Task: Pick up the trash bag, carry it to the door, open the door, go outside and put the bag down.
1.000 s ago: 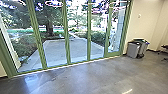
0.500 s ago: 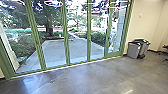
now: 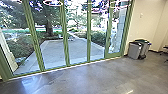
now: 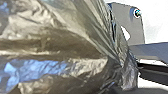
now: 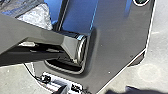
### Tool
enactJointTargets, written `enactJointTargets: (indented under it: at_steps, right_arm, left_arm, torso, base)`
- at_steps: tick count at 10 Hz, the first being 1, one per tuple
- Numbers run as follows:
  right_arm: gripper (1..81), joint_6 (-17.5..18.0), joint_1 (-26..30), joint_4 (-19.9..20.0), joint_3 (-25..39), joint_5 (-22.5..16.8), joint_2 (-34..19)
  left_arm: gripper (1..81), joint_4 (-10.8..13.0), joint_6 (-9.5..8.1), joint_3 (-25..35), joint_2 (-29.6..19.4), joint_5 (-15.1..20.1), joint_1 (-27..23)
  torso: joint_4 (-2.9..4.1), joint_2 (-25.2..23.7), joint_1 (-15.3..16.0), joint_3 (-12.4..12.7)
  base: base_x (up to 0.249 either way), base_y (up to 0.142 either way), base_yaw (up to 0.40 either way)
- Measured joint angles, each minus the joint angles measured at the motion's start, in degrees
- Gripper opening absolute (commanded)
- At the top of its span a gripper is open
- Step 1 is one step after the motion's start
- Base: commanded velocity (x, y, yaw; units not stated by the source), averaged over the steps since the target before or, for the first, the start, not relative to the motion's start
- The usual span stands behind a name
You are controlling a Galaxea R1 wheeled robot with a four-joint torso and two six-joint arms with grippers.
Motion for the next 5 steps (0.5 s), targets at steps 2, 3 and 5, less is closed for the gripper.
enactJointTargets:
  at_steps: [2,3,5]
  right_arm:
    - [81.1,0.00,0.09,0.00,0.00,0.00,0.00]
    - [81.1,0.00,0.09,0.00,0.00,-0.02,0.00]
    - [81.1,0.00,0.11,0.00,0.00,0.00,0.40]
  left_arm:
    - [1.0,0.02,0.00,0.00,-0.02,0.00,0.02]
    - [1.0,0.02,0.00,0.00,0.00,0.00,0.00]
    - [1.0,0.00,0.00,-0.02,-0.20,0.00,0.13]
  torso:
    - [0.00,-0.02,0.00,0.00]
    - [0.00,0.00,0.00,0.00]
    - [0.00,-0.02,-0.02,0.00]
  base:
    - [0.133,0.000,0.000]
    - [0.133,-0.063,0.000]
    - [0.134,-0.070,0.000]
